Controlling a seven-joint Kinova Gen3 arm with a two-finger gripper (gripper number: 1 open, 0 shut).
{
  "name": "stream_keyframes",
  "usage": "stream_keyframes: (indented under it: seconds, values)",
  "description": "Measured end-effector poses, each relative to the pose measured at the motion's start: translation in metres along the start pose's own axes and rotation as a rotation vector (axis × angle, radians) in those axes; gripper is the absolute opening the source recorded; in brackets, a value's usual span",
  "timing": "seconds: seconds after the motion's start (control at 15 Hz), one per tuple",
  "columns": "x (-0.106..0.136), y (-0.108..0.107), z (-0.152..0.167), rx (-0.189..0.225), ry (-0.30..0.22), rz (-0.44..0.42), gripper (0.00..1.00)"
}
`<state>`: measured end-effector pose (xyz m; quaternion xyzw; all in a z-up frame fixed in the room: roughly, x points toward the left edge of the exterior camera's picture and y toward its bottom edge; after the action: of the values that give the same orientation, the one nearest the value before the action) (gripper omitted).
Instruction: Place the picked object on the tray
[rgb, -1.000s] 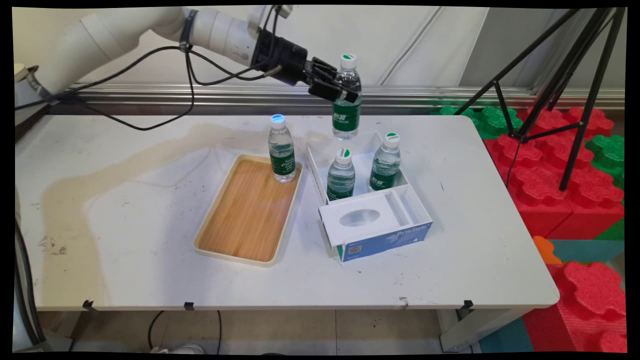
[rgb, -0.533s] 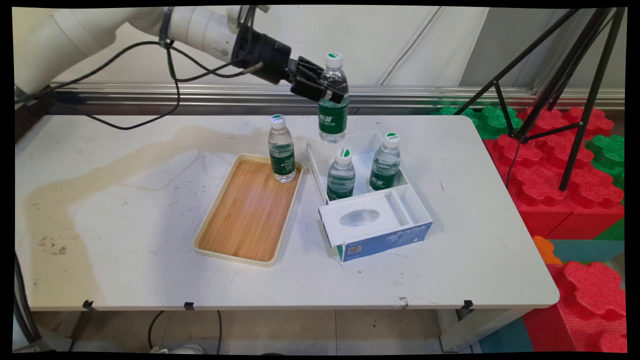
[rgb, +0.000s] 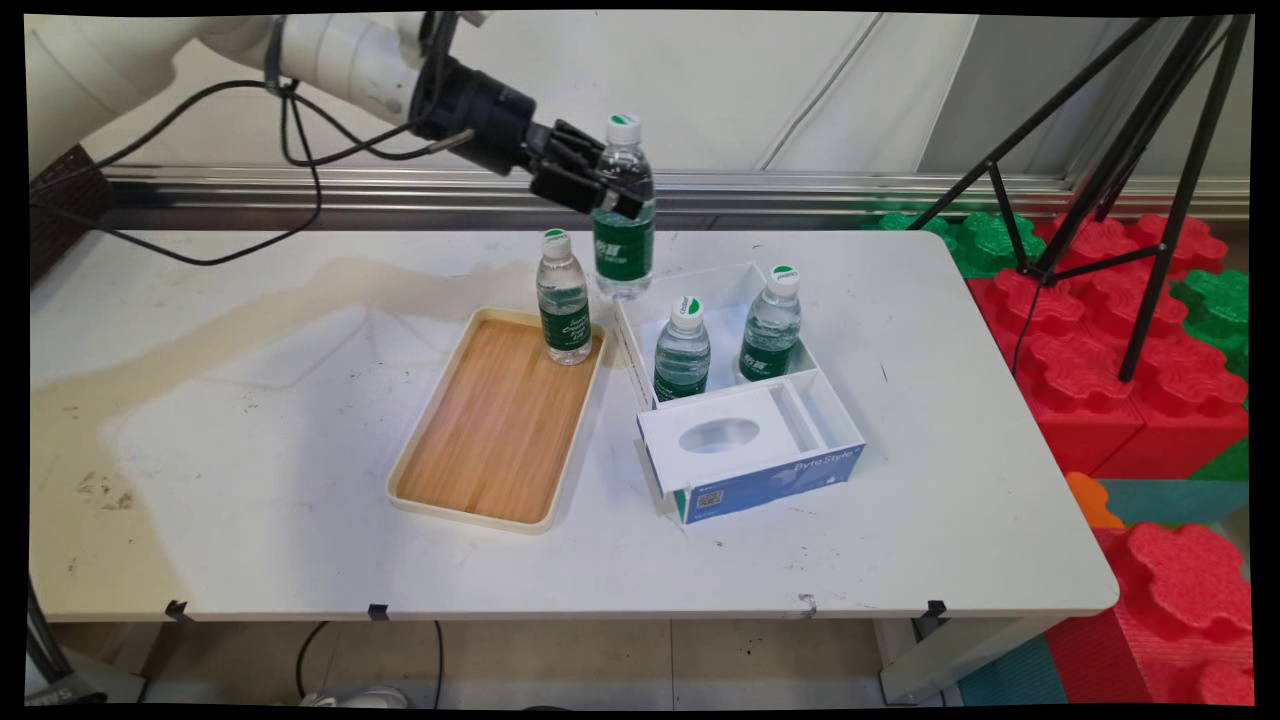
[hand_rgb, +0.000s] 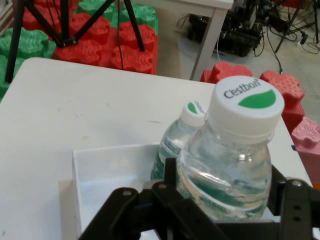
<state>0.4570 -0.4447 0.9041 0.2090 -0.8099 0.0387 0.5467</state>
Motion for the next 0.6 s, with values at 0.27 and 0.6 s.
stream_keyframes:
  seconds: [0.27, 0.6]
  values:
    - [-0.011, 0.009, -0.019, -0.011, -0.021, -0.006, 0.00]
    - [-0.026, 0.021, -0.042, -0.034, -0.045, -0.017, 0.00]
